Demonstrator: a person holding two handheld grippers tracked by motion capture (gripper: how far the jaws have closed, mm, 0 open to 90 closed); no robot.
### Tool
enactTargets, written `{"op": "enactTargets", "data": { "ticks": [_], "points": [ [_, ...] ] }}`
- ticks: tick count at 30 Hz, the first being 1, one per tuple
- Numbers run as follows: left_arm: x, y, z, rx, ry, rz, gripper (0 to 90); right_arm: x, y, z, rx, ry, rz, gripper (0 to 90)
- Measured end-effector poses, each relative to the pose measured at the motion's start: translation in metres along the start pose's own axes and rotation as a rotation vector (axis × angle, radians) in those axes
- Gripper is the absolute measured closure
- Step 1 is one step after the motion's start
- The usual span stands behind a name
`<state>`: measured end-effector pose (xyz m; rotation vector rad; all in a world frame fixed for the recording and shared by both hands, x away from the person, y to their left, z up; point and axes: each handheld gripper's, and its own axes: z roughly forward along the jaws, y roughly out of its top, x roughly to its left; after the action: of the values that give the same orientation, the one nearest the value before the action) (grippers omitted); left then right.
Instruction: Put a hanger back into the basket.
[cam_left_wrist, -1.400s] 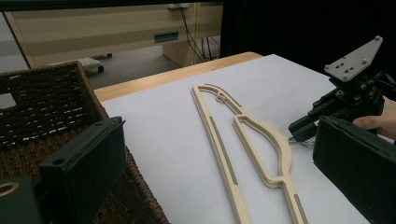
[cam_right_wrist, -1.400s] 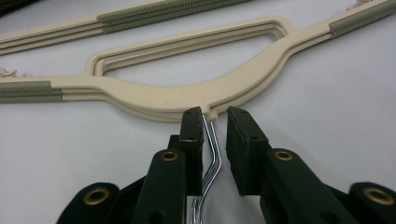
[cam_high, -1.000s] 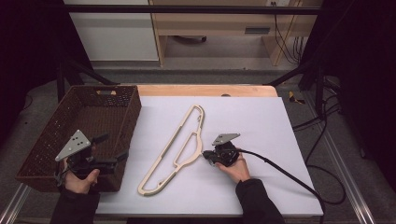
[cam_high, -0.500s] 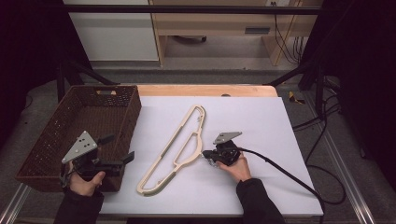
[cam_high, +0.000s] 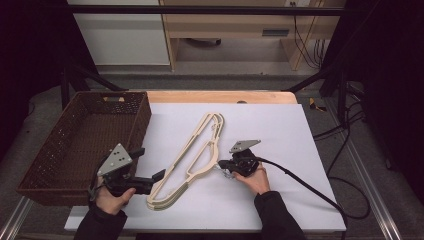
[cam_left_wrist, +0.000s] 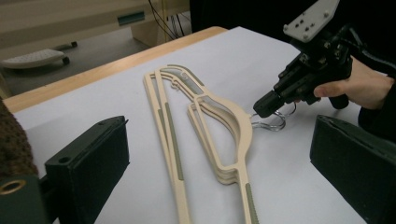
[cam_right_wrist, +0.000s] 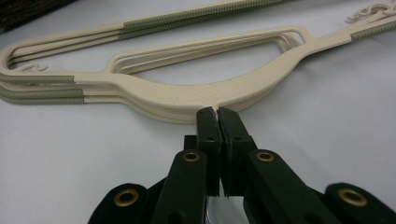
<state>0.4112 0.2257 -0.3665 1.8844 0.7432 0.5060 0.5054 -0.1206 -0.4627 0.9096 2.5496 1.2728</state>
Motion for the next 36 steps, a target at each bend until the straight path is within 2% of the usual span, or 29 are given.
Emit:
{"op": "enactTargets", "data": {
  "ticks": [3, 10, 13, 16, 21, 26, 27, 28, 31, 32, 33, 36],
  "points": [
    [-0.008, 0.002, 0.016, 0.035, -0.014, 0.012, 5.2, 0.000, 0.002, -0.002, 0.007, -0.001, 0.006, 88.6],
    [-0.028, 0.008, 0.061, 0.115, -0.063, 0.068, 7.7, 0.001, 0.003, -0.005, 0.012, -0.004, 0.023, 88.6],
    [-0.033, 0.009, 0.080, 0.150, -0.082, 0.079, 9.6, 0.001, 0.004, -0.006, 0.015, -0.002, 0.027, 88.6],
    [-0.036, 0.008, 0.097, 0.187, -0.080, 0.102, 11.6, 0.002, 0.005, -0.007, 0.013, -0.004, 0.024, 88.6],
    [-0.037, 0.003, 0.123, 0.252, -0.091, 0.114, 14.8, 0.003, 0.006, -0.007, 0.015, -0.006, 0.012, 88.7],
    [-0.039, -0.002, 0.140, 0.285, -0.101, 0.124, 20.3, 0.006, 0.007, -0.007, 0.023, -0.003, 0.008, 88.7],
    [-0.042, -0.004, 0.145, 0.304, -0.096, 0.150, 22.8, 0.006, 0.007, -0.007, 0.024, -0.004, 0.013, 88.7],
    [-0.042, -0.004, 0.145, 0.304, -0.096, 0.150, 24.3, 0.006, 0.007, -0.007, 0.024, -0.004, 0.013, 88.7],
    [-0.047, -0.008, 0.155, 0.347, -0.079, 0.200, 28.5, 0.007, 0.009, -0.008, 0.017, -0.004, 0.005, 88.8],
    [-0.047, -0.008, 0.155, 0.347, -0.079, 0.200, 30.2, 0.007, 0.009, -0.008, 0.017, -0.004, 0.005, 88.8],
    [-0.046, -0.008, 0.161, 0.386, -0.067, 0.241, 31.9, 0.008, 0.010, -0.009, 0.021, -0.009, 0.003, 88.8],
    [-0.046, -0.010, 0.166, 0.399, -0.060, 0.236, 35.3, 0.009, 0.011, -0.010, 0.023, -0.015, 0.013, 88.8]
  ]
}}
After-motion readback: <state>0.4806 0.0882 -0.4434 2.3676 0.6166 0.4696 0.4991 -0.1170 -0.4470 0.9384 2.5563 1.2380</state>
